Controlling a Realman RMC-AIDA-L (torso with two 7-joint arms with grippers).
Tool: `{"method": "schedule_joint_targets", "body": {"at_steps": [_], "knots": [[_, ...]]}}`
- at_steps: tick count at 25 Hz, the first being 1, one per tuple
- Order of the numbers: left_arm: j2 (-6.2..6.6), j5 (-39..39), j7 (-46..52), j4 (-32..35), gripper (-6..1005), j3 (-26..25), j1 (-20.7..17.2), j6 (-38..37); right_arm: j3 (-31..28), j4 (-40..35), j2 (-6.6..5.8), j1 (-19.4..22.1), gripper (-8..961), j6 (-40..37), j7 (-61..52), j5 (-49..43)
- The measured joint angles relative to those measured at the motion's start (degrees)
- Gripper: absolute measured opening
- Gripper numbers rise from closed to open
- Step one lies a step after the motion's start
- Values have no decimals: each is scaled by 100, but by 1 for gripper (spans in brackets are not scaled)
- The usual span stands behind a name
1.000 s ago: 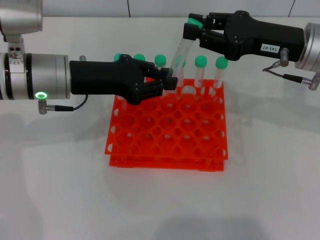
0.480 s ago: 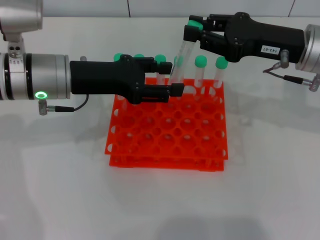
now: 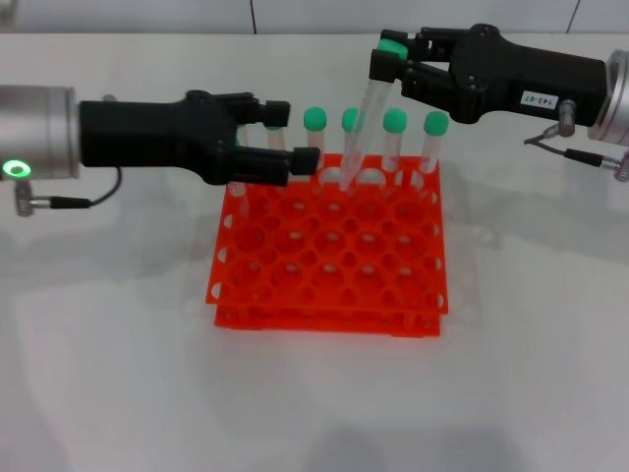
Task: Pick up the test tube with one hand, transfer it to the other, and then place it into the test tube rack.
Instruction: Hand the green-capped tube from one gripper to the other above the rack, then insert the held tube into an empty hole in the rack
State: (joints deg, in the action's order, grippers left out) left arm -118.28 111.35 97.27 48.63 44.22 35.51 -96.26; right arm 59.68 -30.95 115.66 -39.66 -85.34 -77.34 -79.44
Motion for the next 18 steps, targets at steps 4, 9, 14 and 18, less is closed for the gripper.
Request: {"method": "schedule_joint_targets", "body": {"at_steps": [4, 9, 14, 18], "knots": [[90, 96, 617, 339, 887, 15, -85, -147, -14, -19, 0, 85, 275, 2, 97, 7], [229, 284, 1283, 972, 889, 22, -338, -612, -15, -20, 21, 155, 275, 3, 204, 14], [259, 739, 1802, 1730, 887, 24, -677, -963, 61, 15, 42, 174, 274, -22, 319, 128], [288, 1267, 1892, 2010, 884, 22, -857, -1160, 348, 46, 52, 204, 273, 16, 452, 385]]}}
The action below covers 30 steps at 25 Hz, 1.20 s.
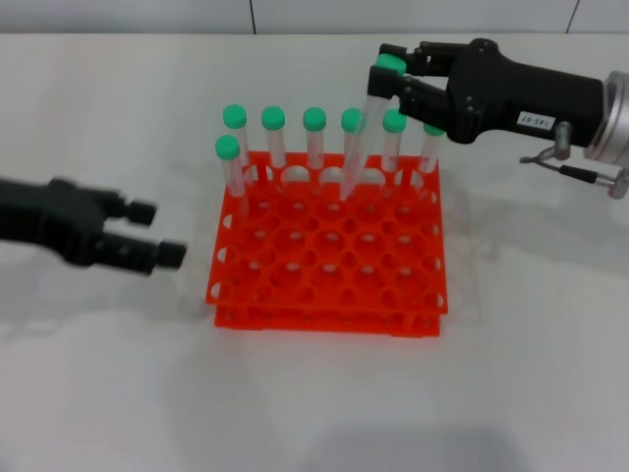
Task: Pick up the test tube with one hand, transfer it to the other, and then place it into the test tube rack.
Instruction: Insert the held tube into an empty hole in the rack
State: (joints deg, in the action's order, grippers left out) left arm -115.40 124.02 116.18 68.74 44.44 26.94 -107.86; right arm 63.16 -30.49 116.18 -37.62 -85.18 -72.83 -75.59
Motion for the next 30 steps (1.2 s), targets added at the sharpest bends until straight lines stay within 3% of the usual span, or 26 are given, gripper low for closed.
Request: {"method": "schedule_joint_targets", "body": {"at_steps": [4, 10, 16, 20, 30], "knots": [[21, 513, -100, 131, 883, -8, -213, -26, 493, 1, 2, 9, 273, 139, 184, 444], [52, 578, -465, 141, 882, -62, -435, 1, 1001, 1, 1, -10, 273, 398, 305, 907], [100, 591, -1087, 145, 882, -364, -602, 35, 1948, -48, 1, -99, 274, 1184, 563, 1881], [117, 614, -1557, 143, 881, -739, -643, 42, 2604, -49, 1, -170, 274, 1633, 943, 2625], [181, 678, -1942, 93, 880, -786, -623, 28, 3782, -65, 0, -189, 274, 2156, 2015, 3934]]}}
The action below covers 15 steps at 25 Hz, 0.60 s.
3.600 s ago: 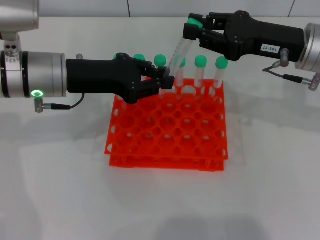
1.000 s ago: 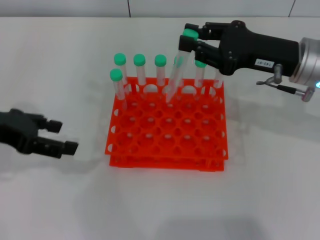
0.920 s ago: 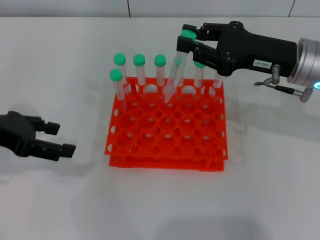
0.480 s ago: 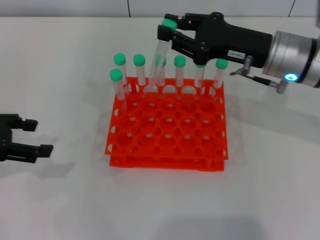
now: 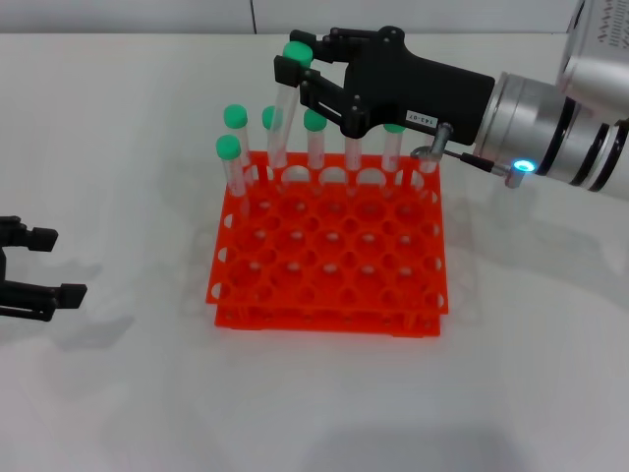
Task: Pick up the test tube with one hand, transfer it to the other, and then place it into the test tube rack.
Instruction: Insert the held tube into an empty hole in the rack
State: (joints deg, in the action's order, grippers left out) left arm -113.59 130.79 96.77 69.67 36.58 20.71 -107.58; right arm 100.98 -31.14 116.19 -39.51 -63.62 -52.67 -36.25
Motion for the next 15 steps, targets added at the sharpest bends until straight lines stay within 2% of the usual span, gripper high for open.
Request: {"method": "schedule_joint_targets", "body": {"at_steps": [5, 15], "knots": [[-1, 40, -78, -18, 880, 25, 21, 4, 123, 0, 0, 12, 274, 63, 106, 102], [-120, 43, -121, -24, 880, 132, 56, -30, 445, -1, 0, -116, 273, 485, 269, 217]]}}
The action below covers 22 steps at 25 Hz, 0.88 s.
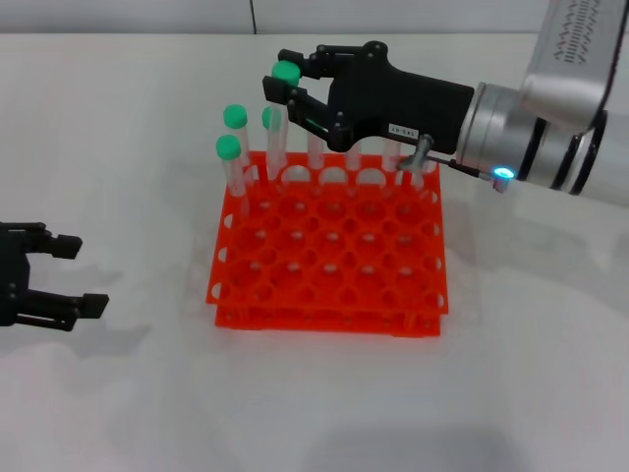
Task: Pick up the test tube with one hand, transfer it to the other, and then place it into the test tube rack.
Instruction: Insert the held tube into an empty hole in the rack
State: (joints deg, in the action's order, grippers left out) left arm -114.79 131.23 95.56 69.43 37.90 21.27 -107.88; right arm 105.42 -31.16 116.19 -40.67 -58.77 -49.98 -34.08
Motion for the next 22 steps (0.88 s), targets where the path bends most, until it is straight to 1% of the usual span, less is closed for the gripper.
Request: {"method": "schedule_joint_targets", "body": {"at_steps": [6, 17, 22], "knots": [[-45, 0, 17, 0, 880, 114, 1, -5, 181, -54, 0, -80, 272, 300, -30, 128], [-88, -1, 43, 0, 880, 119, 50, 8, 272, -66, 0, -45, 272, 463, 179, 260], [-91, -1, 56, 0, 880, 121, 65, 7, 403, -49, 0, -45, 271, 472, 277, 357]]}}
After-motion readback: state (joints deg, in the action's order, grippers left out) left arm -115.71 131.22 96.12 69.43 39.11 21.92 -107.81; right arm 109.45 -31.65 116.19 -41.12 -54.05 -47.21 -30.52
